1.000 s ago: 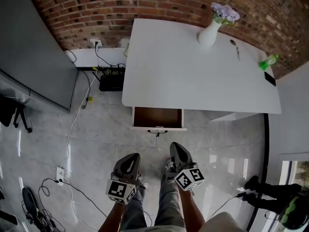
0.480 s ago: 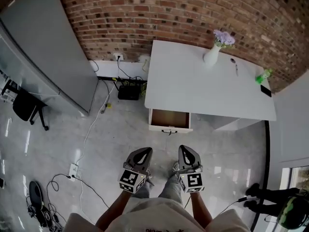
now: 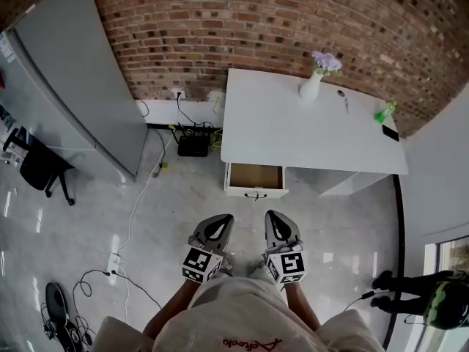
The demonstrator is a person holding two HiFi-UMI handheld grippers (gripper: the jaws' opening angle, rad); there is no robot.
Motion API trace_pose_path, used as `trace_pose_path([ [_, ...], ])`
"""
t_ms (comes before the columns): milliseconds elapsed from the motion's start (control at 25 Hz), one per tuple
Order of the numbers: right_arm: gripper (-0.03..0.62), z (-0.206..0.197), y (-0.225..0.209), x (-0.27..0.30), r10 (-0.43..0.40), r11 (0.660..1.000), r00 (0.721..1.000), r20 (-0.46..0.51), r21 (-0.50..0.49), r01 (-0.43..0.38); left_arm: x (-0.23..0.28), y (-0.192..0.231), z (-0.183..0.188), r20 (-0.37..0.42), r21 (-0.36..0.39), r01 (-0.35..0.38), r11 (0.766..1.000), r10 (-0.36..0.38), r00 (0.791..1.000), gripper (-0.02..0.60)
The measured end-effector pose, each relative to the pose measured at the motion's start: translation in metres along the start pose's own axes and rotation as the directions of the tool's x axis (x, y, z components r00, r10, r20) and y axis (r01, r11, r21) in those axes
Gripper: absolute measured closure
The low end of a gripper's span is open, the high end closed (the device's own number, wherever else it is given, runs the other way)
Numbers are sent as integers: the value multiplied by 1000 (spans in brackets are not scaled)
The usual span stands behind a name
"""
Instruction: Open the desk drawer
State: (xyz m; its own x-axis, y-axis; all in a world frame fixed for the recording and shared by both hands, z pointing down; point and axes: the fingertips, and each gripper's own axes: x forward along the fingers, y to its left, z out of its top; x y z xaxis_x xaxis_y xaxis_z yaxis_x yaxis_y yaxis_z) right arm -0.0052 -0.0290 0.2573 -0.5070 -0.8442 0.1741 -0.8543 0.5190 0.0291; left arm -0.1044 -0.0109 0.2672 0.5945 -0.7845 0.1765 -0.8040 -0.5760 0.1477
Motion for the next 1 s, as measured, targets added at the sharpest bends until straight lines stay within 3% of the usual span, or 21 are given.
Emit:
trace_pose_path([
  [360,577,12,-13,-40,14,1000,1000,27,6,-14,-11,-36,0,7,-10,-38,999,38,999,569],
  [1000,577,-32,-20,-194,19,997,1000,22,69,-21,-43,-184,-35,-8,8,-46,999,46,999,569],
])
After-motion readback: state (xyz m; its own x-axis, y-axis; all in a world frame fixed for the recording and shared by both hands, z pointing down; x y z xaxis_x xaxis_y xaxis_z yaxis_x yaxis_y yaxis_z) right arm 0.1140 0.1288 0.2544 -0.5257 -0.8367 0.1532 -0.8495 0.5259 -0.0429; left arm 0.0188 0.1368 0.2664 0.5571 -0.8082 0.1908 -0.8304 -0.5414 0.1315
